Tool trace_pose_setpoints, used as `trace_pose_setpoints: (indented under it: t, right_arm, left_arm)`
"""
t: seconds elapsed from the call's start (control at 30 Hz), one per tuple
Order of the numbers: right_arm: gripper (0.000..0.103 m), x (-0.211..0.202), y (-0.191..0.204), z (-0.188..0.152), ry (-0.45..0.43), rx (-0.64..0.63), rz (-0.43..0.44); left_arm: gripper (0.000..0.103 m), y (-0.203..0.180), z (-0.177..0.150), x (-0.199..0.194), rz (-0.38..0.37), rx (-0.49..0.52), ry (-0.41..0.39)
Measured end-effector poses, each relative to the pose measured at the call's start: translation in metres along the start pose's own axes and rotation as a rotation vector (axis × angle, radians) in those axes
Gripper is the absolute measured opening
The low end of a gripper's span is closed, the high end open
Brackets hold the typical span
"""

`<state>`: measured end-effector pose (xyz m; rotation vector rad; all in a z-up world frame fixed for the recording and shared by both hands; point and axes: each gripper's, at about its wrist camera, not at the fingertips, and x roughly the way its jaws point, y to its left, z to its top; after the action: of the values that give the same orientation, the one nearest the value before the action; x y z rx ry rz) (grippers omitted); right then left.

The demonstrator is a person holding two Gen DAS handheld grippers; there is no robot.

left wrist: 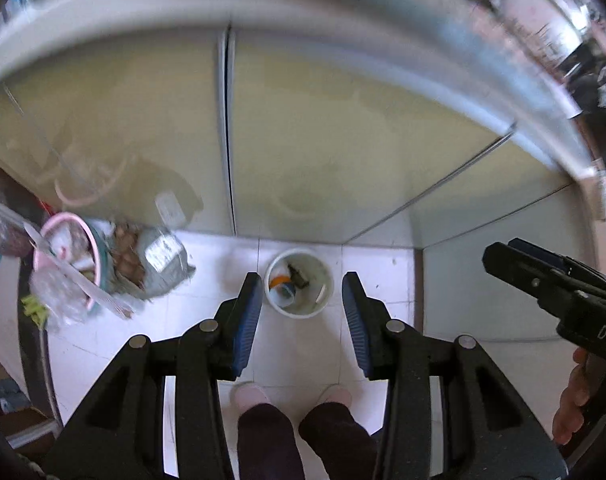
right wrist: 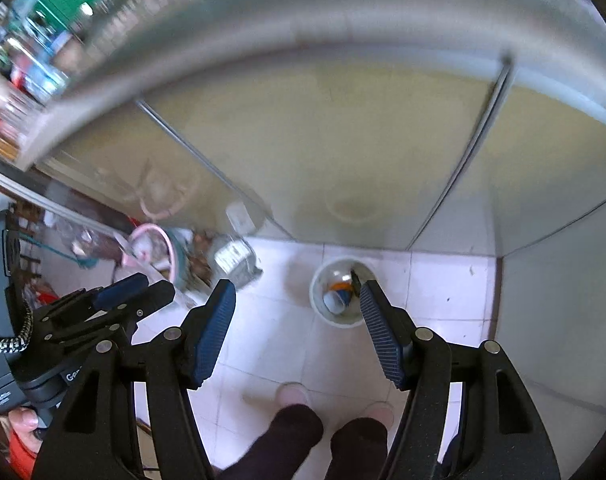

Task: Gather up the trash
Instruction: 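Raise both open tools back to the mat toward the crumpled tissues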

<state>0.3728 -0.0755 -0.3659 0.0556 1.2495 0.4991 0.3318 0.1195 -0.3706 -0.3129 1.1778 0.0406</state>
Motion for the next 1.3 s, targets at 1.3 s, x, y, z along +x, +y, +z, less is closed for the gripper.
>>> trace_pose_setpoints:
  t: [1.3]
  right_arm:
    - [0.067,-0.271,0.008,0.158,-0.547,0.016,-0.064]
  left_arm:
    - [0.052,-0.067,0.224,-0.227,-0.030,0.064,-0.458]
